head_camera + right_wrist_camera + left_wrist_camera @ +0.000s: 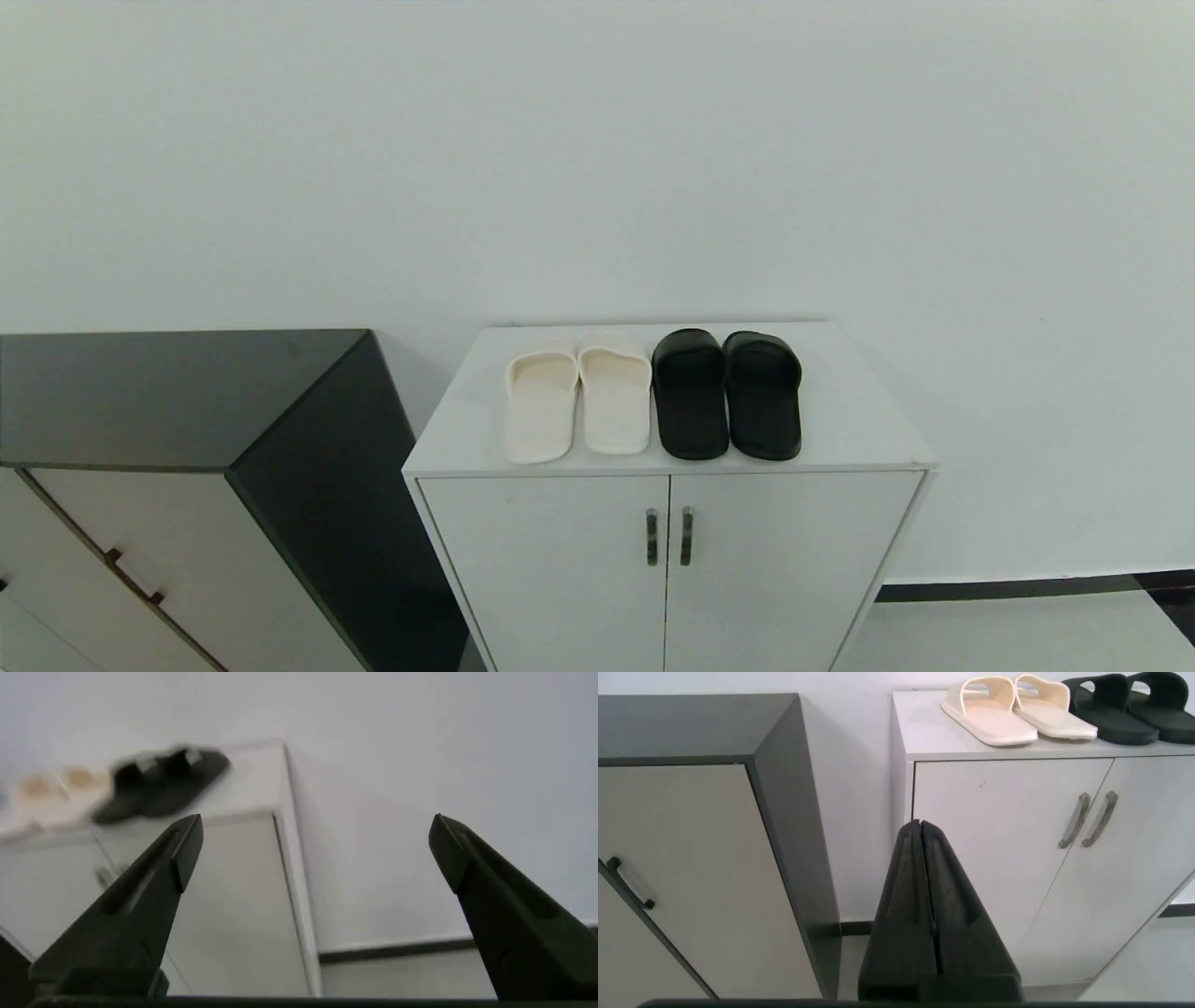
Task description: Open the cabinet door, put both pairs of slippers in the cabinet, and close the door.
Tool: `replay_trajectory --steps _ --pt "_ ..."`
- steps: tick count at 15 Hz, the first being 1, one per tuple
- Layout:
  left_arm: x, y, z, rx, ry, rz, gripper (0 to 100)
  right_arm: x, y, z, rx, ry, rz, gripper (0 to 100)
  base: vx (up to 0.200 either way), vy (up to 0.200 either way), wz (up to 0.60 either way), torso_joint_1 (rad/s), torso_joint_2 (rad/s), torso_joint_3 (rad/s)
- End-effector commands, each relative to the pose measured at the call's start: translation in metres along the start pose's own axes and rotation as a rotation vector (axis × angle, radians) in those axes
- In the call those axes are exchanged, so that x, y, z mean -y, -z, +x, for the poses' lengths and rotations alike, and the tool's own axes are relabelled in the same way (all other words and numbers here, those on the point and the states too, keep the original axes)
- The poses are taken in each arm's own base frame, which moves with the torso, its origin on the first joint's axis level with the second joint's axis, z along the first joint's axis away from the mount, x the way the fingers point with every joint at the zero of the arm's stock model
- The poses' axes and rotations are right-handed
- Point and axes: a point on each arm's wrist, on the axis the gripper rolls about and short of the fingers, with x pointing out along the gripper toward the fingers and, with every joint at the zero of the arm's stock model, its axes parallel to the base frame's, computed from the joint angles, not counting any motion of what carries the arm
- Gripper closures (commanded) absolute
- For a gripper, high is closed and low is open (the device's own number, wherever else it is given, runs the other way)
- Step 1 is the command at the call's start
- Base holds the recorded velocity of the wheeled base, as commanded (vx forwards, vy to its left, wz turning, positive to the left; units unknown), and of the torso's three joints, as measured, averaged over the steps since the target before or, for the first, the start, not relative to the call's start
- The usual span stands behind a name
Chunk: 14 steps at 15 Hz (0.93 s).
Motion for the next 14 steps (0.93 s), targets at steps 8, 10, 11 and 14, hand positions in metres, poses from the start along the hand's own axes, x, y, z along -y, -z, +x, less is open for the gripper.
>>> replay_trajectory --steps 8,10,11,14 --pt "0.0 0.0 0.0 -0.001 0.0 0.001 100 -0.052 -0.032 0.156 -0.468 -0.218 0.034 0 0.0 0.0 0.0 0.0 0.0 0.0" --pt "0.0 0.0 0.0 -0.001 0.0 0.001 100 -0.085 -0.044 0.17 -0.435 -0.205 0.109 0 0.0 0.0 0.0 0.0 0.0 0.0" --pt "0.0 0.0 0.0 -0.001 0.002 0.003 100 -0.098 -0.047 0.177 -0.433 -0.206 0.105 0 0.0 0.0 0.0 0.0 0.0 0.0" --pt "0.0 0.0 0.0 -0.001 0.0 0.001 100 -0.137 -0.052 0.211 -0.447 -0.247 0.092 0 0.0 0.0 0.0 0.0 0.0 0.0"
